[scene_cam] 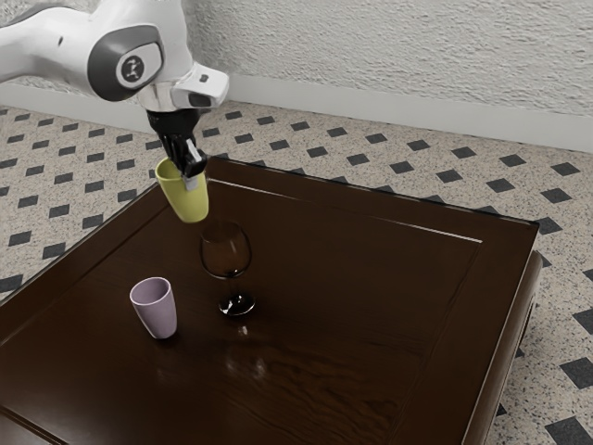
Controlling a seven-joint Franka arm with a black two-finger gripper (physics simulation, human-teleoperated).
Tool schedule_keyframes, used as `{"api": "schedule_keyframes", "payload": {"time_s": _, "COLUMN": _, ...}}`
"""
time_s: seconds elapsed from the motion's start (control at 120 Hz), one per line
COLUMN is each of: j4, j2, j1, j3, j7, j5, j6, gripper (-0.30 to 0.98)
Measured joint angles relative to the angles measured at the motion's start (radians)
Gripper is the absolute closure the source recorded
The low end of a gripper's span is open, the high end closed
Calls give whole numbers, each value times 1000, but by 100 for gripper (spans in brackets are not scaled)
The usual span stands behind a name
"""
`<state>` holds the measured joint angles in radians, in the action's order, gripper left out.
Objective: Place the right cup onto the left cup
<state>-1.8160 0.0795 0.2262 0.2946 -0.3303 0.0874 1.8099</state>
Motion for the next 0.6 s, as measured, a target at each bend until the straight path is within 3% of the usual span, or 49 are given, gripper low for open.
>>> {"api": "schedule_keyframes", "payload": {"time_s": 0.167, "j4": -54, "j2": 105, "j1": 721, "j3": 602, "j7": 43, "j5": -127, "j6": 6, "gripper": 79}}
{"api": "schedule_keyframes", "payload": {"time_s": 0.292, "j4": -65, "j2": 240, "j1": 1116, "j3": 881, "j7": 64, "j5": -278, "j6": 7, "gripper": 79}}
{"api": "schedule_keyframes", "payload": {"time_s": 0.35, "j4": -96, "j2": 286, "j1": 1185, "j3": 924, "j7": 71, "j5": -348, "j6": 8, "gripper": 79}}
{"api": "schedule_keyframes", "payload": {"time_s": 0.442, "j4": -164, "j2": 322, "j1": 1212, "j3": 944, "j7": 82, "j5": -433, "j6": 14, "gripper": 79}}
{"api": "schedule_keyframes", "payload": {"time_s": 0.6, "j4": -240, "j2": 325, "j1": 1220, "j3": 947, "j7": 97, "j5": -498, "j6": 22, "gripper": 79}}
